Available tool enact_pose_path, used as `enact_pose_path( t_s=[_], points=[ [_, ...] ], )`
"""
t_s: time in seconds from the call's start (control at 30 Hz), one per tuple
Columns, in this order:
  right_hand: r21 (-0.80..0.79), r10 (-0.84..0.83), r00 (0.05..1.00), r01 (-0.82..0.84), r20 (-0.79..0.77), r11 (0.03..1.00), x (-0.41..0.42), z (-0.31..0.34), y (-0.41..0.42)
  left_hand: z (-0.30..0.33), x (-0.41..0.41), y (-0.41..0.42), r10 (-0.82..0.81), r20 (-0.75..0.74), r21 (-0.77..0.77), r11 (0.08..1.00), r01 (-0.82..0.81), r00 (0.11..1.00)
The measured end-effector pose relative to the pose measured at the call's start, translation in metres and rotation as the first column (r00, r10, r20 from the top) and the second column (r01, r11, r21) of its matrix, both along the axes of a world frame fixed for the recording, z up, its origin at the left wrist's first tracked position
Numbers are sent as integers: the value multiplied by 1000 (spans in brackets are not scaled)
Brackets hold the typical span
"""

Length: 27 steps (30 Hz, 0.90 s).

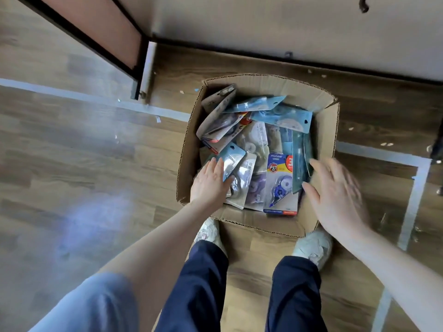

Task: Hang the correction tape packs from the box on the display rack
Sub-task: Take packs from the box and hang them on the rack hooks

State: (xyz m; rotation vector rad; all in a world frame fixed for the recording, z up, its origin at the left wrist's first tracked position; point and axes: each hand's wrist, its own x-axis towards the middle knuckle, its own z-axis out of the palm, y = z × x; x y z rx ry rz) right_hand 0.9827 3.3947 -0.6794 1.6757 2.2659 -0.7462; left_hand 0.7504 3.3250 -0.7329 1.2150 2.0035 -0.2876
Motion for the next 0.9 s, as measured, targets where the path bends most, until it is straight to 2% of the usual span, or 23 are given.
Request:
enact_pose_path(
  t_s=[0.1,0.23,0.33,0.53,0.73,0.8,0.9],
  points=[
    [-13,24,1000,-24,17,1000,1,-18,3,-23,1,1,104,25,21,994,-104,994],
    [-31,29,999,-29,18,999,4,-36,6,-44,1,0,268,19,125,955,-268,963],
    [-16,35,999,-35,4,999,6,-44,6,-53,1,1,325,-13,186,930,-317,946],
    [75,68,997,-65,-31,995,12,-51,4,-62,-3,12,493,0,122,863,-490,870],
    [103,69,997,-66,-30,992,10,-54,4,-59,9,7,451,-98,-55,888,-457,887],
    [112,72,997,-68,-27,991,8,-55,3,-58,14,4,489,-103,-25,869,-493,866],
    [118,82,997,-81,-8,990,6,-57,2,-54,17,1,543,-89,109,839,-534,835]
  ],
)
